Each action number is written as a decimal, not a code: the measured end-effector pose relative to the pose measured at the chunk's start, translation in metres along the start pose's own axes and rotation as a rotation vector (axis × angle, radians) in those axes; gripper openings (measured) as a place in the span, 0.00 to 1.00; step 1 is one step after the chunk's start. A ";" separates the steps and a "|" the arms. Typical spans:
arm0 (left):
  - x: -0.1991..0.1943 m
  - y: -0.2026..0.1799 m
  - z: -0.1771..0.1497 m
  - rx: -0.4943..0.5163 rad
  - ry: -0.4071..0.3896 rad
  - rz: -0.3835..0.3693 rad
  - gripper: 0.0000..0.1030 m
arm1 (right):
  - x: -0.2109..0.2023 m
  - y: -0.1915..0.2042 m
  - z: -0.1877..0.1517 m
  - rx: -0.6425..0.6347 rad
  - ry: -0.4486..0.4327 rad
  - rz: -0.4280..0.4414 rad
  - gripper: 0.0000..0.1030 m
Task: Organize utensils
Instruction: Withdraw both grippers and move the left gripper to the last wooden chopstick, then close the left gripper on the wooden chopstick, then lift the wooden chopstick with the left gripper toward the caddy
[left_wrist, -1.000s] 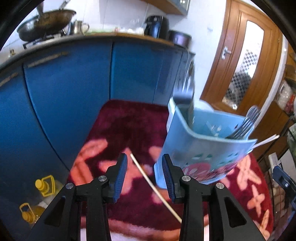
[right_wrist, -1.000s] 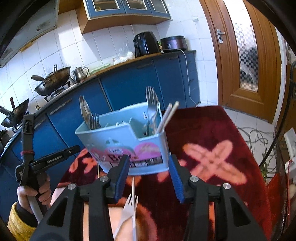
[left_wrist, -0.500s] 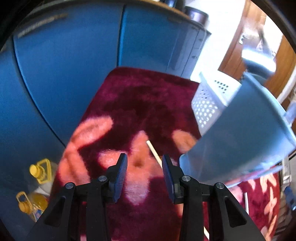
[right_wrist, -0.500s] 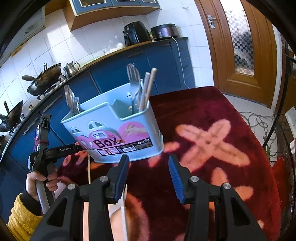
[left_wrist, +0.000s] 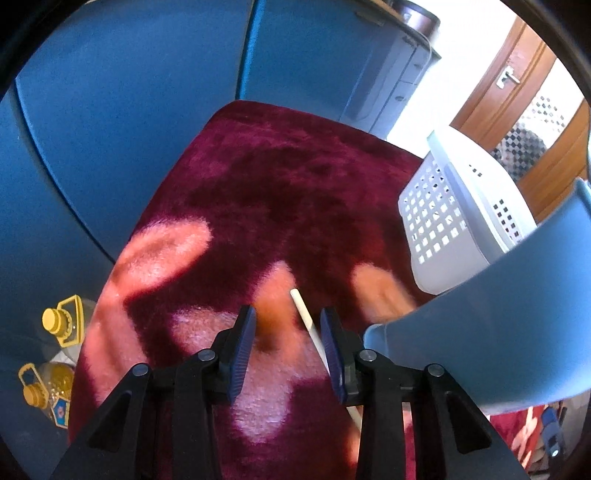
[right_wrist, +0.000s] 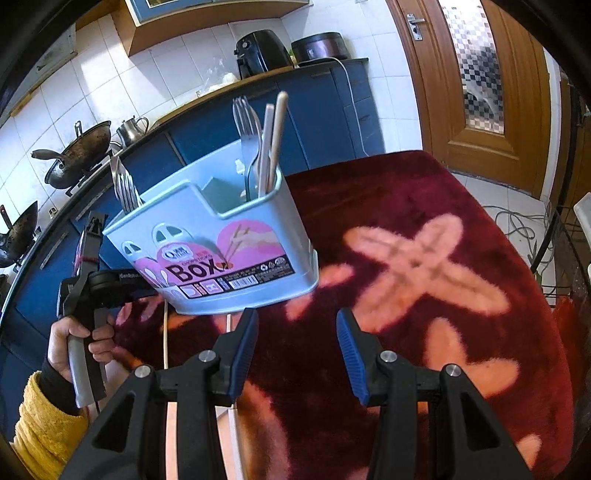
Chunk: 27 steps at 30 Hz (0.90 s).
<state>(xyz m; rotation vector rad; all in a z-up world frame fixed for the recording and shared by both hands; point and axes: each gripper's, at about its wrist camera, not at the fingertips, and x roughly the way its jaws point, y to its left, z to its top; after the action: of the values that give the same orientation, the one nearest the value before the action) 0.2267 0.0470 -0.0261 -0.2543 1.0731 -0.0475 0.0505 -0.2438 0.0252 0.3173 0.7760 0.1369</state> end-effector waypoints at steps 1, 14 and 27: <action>0.000 -0.001 0.000 0.000 0.001 0.006 0.34 | 0.001 0.000 -0.001 0.003 0.005 0.001 0.46; -0.006 0.008 -0.007 -0.039 0.072 -0.052 0.11 | 0.001 -0.004 -0.008 0.029 0.015 0.003 0.46; -0.027 0.012 -0.027 -0.091 0.043 -0.124 0.04 | 0.003 -0.003 -0.024 0.034 0.045 -0.001 0.47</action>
<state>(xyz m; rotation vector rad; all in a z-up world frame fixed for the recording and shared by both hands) 0.1892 0.0584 -0.0174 -0.4035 1.1023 -0.1164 0.0358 -0.2407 0.0062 0.3473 0.8242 0.1302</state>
